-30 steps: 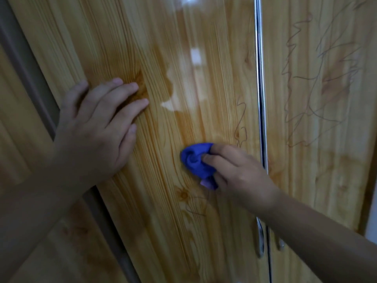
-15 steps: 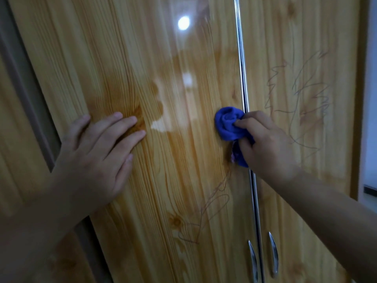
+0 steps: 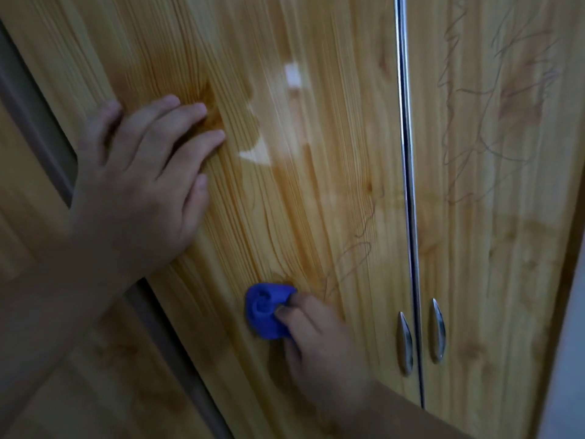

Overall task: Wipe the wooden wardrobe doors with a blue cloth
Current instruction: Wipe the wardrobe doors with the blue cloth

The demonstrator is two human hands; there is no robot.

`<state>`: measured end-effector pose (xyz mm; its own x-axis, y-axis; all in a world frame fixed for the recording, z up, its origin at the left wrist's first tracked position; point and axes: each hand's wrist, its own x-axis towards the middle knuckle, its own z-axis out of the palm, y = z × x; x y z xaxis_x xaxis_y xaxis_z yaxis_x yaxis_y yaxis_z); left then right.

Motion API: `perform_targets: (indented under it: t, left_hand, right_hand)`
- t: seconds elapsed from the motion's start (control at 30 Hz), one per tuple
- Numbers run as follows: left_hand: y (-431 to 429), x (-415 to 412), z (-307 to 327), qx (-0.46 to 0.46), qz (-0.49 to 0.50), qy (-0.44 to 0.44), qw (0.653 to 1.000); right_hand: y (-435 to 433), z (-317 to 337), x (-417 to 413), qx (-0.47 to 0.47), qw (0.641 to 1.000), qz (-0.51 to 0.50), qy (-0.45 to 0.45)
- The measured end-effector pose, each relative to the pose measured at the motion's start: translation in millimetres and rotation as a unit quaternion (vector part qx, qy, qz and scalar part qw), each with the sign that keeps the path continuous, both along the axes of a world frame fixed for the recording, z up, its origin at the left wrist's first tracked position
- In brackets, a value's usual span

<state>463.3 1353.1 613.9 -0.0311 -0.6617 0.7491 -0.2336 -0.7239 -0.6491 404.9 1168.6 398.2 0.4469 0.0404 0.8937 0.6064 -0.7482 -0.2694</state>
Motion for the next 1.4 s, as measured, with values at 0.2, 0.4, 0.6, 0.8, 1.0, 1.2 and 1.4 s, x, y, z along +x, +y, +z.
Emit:
perform_targets:
  t: [0.2, 0.4, 0.6, 0.8, 1.0, 1.2, 1.4]
  left_hand:
    - [-0.5, -6.7, 0.3, 0.003, 0.004, 0.018, 1.000]
    - [-2.1, -12.3, 1.0, -0.007, 0.000, 0.041, 0.999]
    - [-6.9, -38.2, -44.0, 0.051, -0.041, 0.096, 0.993]
    - [16.9, -45.7, -123.8, 0.207, -0.090, 0.178, 0.958]
    - [32.4, -25.9, -157.8, 0.230, -0.057, 0.179, 0.955]
    - [-10.0, -28.8, -146.1, 0.171, -0.063, 0.146, 0.972]
    - [-15.8, -22.9, -139.1, 0.153, -0.050, 0.109, 0.981]
  right_hand:
    - [38.9, -51.2, -0.3, -0.088, 0.994, 0.045, 0.041]
    - [21.0, -38.0, -2.8, -0.185, 0.981, 0.048, 0.039]
    - [-49.4, 8.4, -0.2, -0.192, 0.981, -0.031, 0.014]
    - [-120.5, 87.6, 3.5, -0.158, 0.976, -0.144, -0.030]
    - [-160.0, 139.0, 9.5, -0.070, 0.977, -0.192, -0.061]
    - [-146.9, 119.5, 16.7, 0.060, 0.981, -0.168, -0.071]
    - [-94.9, 31.0, 13.5, 0.111, 0.989, -0.098, -0.018]
